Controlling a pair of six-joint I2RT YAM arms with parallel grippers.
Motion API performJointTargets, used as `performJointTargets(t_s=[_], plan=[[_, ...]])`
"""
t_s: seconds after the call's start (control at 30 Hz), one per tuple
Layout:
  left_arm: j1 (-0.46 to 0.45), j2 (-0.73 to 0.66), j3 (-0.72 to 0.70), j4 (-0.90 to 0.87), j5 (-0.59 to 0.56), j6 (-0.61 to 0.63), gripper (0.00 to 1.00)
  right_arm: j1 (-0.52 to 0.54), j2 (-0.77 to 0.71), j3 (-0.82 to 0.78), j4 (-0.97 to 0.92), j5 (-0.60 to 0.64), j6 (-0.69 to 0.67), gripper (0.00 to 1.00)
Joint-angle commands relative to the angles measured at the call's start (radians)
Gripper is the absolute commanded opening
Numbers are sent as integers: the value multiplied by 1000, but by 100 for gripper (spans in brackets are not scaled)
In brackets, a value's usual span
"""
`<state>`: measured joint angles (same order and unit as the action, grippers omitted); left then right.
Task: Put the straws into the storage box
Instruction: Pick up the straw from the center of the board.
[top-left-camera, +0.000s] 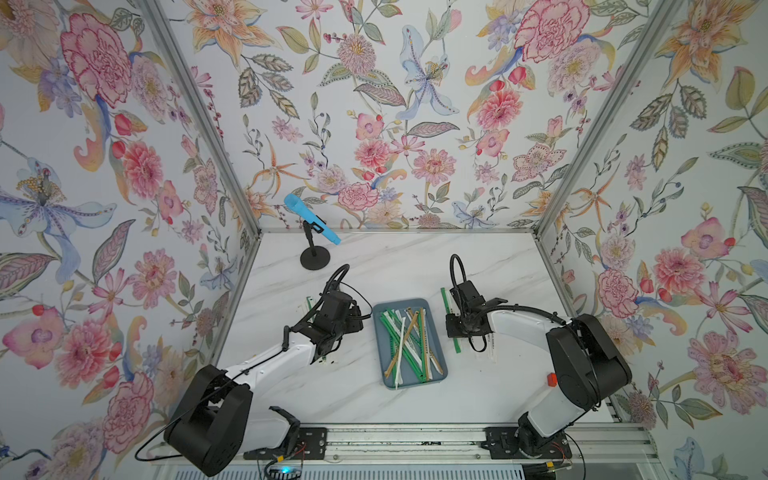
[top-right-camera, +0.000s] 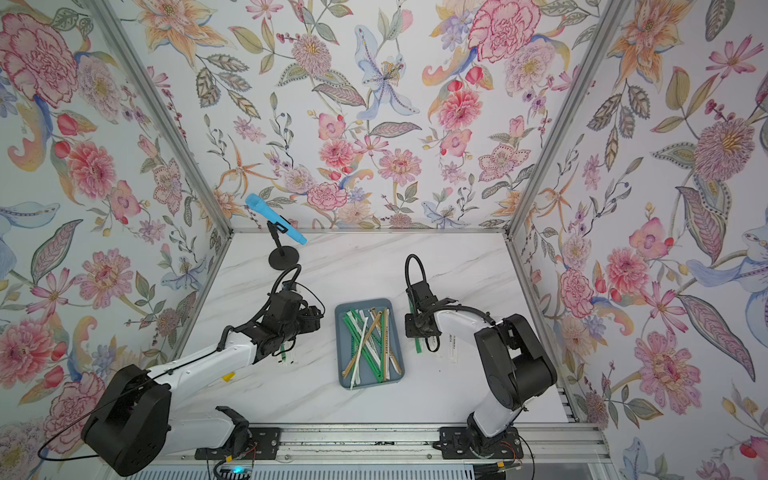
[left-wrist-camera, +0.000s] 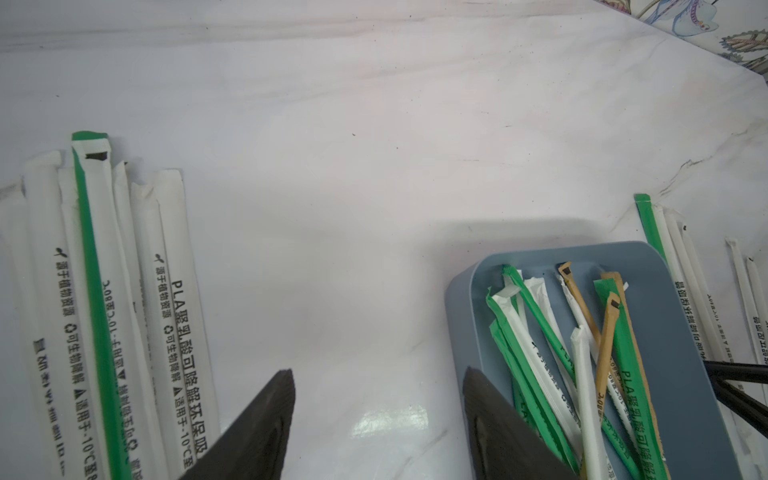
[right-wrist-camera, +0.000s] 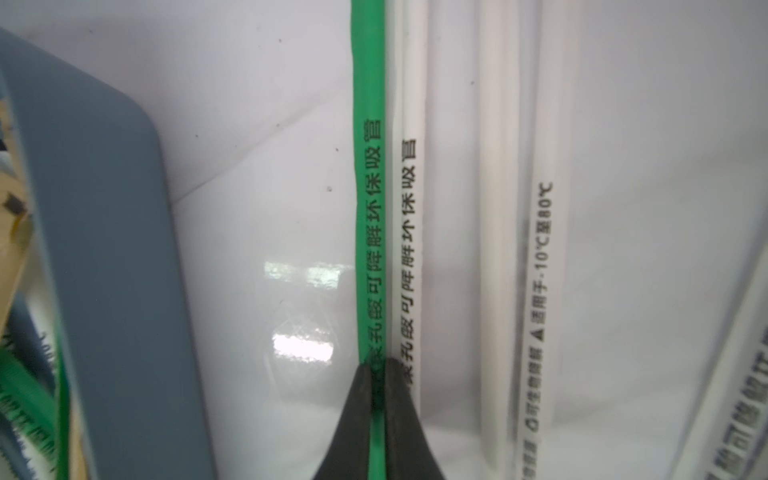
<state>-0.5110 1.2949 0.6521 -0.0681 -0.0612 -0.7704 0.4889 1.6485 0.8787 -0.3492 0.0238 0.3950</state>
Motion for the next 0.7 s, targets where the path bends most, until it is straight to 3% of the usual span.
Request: performJointTargets(t_s=[0.0,0.23,0.47,0.67], plan=[[17,-33,-12,-34,-37,20,68,9,1,-21,-31,9,22,4],[38,-52,-20,-42,-44,28,69,54,-156,16,-113,9,72,2],[109,-50,-37,-24,-9,33,70,185,-291,71,-191,1,158,2],[183,4,-57,-21,3,52,70,357,-229,137,-171,-64,241,4]])
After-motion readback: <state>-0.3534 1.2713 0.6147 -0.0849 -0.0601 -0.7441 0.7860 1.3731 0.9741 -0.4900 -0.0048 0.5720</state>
